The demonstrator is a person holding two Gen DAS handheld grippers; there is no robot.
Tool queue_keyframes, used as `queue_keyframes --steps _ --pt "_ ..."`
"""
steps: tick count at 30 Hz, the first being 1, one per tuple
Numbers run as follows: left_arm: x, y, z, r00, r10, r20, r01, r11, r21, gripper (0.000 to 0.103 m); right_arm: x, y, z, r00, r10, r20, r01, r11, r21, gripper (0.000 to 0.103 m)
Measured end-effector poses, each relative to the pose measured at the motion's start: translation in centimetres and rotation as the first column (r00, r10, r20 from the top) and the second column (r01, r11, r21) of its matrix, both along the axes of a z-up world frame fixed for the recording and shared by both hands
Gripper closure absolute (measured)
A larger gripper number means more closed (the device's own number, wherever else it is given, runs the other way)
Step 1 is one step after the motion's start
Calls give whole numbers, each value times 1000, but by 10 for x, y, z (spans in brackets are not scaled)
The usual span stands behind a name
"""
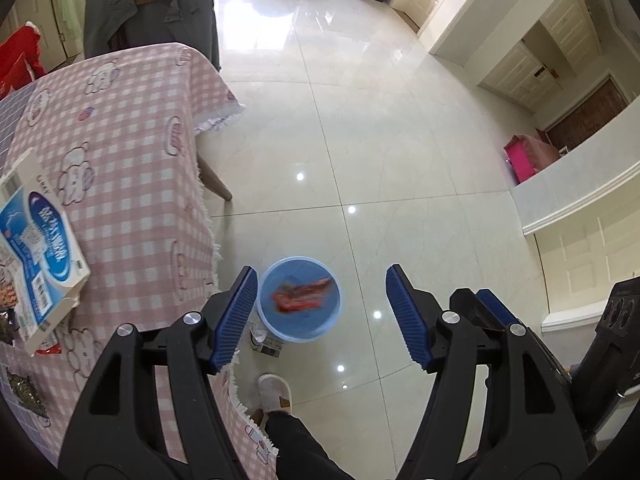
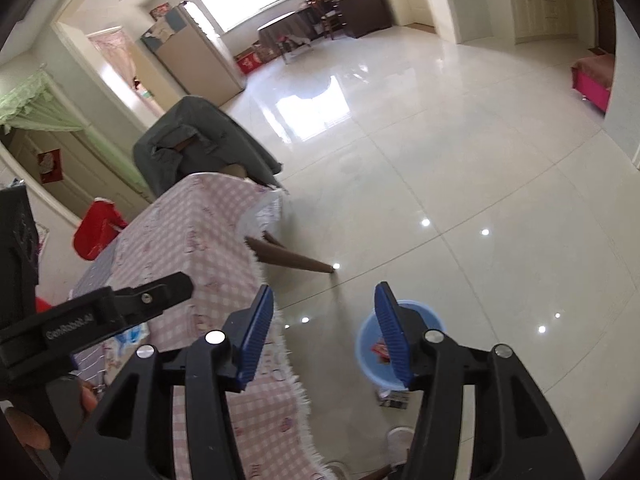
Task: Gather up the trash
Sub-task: 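Open both tools over the blue bucket and return to the table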
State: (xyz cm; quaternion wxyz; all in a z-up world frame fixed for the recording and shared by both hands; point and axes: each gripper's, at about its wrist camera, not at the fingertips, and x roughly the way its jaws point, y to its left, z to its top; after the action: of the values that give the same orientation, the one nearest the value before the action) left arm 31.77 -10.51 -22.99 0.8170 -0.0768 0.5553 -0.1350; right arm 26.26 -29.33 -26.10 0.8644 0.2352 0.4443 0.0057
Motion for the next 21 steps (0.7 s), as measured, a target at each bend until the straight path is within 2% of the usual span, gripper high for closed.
queue_keyframes --steps 4,8,12,16,21 --pt "-12 22 11 1000 21 -1 -21 1000 3 36 -1 31 19 998 64 29 -64 997 30 50" --pt "-31 70 23 995 98 -2 -98 995 -13 35 -4 68 37 989 137 50 -140 988 60 50" --pt "-56 118 34 987 162 21 -162 987 -5 35 -10 119 55 971 225 76 -229 972 45 50" --pt "-86 174 38 972 235 24 -235 972 0 34 -17 174 66 946 311 89 -316 948 45 50" --pt "-120 252 30 942 337 -8 -337 942 -6 34 -30 244 66 911 406 72 -410 910 59 49"
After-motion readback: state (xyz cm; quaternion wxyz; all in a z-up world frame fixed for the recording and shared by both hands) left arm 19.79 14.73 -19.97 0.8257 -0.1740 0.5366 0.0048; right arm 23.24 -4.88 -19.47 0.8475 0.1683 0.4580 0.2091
